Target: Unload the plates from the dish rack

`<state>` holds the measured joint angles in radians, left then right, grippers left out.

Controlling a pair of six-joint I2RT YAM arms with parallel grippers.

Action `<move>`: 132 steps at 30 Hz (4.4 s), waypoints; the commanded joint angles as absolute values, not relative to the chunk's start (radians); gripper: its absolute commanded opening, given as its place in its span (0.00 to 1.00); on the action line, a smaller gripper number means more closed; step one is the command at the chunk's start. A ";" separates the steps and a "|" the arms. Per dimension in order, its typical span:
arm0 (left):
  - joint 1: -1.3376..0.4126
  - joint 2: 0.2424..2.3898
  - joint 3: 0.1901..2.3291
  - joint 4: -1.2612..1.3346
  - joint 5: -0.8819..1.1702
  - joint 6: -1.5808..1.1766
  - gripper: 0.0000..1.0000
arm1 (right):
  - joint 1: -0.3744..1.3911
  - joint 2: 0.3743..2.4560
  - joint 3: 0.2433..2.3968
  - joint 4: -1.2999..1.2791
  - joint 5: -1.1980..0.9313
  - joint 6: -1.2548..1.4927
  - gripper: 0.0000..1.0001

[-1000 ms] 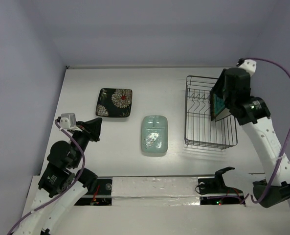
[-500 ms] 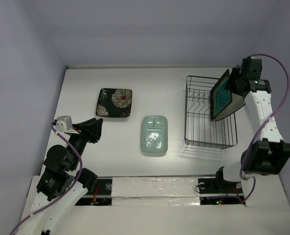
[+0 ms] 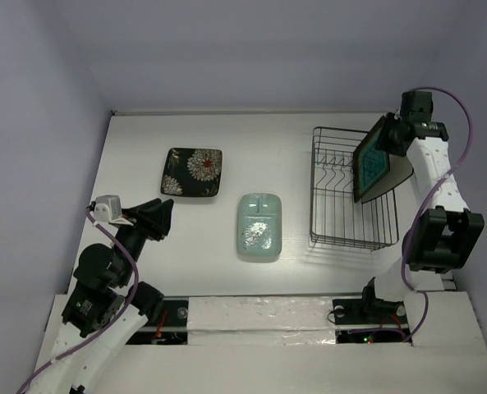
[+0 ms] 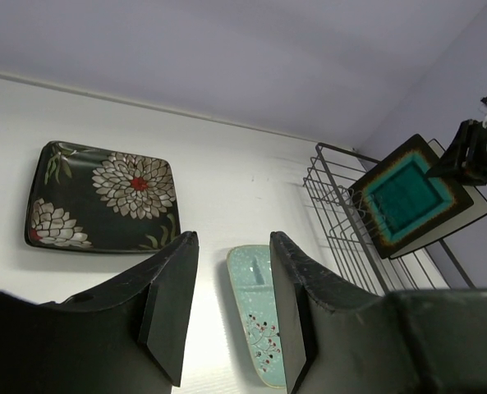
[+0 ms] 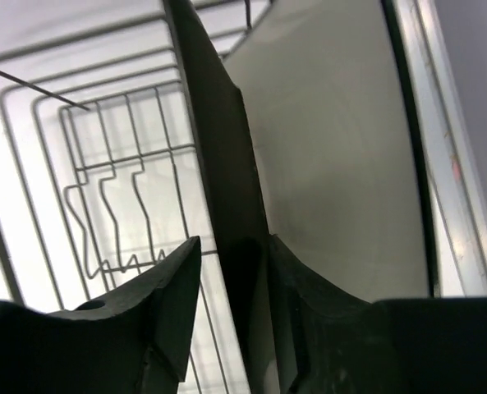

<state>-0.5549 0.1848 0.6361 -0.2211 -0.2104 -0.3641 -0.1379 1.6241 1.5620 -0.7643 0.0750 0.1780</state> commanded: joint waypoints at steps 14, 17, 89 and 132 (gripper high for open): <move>-0.560 0.192 0.634 -0.167 -0.207 -0.348 0.38 | -0.138 1.623 1.667 -0.813 0.144 0.109 0.44; -0.560 0.193 0.634 -0.167 -0.207 -0.348 0.38 | -0.138 1.657 1.670 -0.822 0.140 0.112 0.43; -0.560 0.235 0.638 -0.187 -0.207 -0.365 0.37 | 0.752 2.140 1.884 0.342 0.069 1.129 0.00; -0.560 0.215 0.638 -0.181 -0.207 -0.362 0.37 | 0.770 2.319 2.031 -0.352 0.146 0.899 0.85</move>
